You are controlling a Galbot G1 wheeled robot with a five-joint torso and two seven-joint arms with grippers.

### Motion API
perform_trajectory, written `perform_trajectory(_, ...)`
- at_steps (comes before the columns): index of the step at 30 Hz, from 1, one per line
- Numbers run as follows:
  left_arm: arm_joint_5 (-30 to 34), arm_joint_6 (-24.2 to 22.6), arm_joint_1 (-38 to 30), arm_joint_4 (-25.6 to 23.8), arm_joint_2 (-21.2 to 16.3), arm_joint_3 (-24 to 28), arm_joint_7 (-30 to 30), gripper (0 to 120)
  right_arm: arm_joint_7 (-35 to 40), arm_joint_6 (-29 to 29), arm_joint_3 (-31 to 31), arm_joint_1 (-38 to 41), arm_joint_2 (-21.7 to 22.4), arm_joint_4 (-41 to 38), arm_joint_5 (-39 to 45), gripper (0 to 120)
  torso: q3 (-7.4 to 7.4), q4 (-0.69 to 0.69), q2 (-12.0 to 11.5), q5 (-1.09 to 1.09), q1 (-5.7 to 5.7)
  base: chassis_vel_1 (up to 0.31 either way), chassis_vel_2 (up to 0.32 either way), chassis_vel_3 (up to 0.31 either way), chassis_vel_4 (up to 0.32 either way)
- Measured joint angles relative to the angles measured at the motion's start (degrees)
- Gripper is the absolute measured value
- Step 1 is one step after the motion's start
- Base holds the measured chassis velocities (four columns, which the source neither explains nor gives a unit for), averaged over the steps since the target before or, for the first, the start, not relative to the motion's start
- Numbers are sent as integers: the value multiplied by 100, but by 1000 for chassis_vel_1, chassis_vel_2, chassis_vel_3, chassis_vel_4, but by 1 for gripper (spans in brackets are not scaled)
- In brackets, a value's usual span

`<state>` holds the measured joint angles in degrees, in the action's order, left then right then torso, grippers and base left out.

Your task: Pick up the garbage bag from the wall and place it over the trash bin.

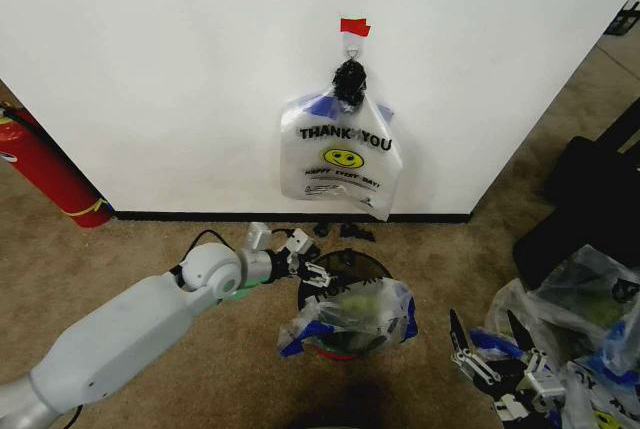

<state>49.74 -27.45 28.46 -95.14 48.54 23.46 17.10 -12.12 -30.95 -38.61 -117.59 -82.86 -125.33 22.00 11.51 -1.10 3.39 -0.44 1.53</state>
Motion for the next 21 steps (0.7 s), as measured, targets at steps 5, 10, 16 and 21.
perform_trajectory(5, -46, 246, -262, 381, 230, 203, 23, 92, -44, -9, -50, -60, 12, -51, 62, 100, 0, 0, 0, -1, 0, 0, 0, 0, 0)
perform_trajectory(10, -77, 336, -495, 537, 317, 405, 83, 78, -50, 1, -50, -43, 29, -49, 70, 100, 0, -1, 0, 0, 0, 0, 0, 0, 0)
perform_trajectory(16, -156, 190, -576, 721, 443, 484, 185, 56, -60, 37, -15, -27, -16, -27, 53, 100, 0, 0, 0, -1, 0, 0, 0, 0, 0)
perform_trajectory(21, -132, 163, -684, 776, 425, 597, 304, 34, -61, 36, -4, -33, -63, -18, 40, 100, 0, 0, 0, -1, 0, 0, 0, 0, 0)
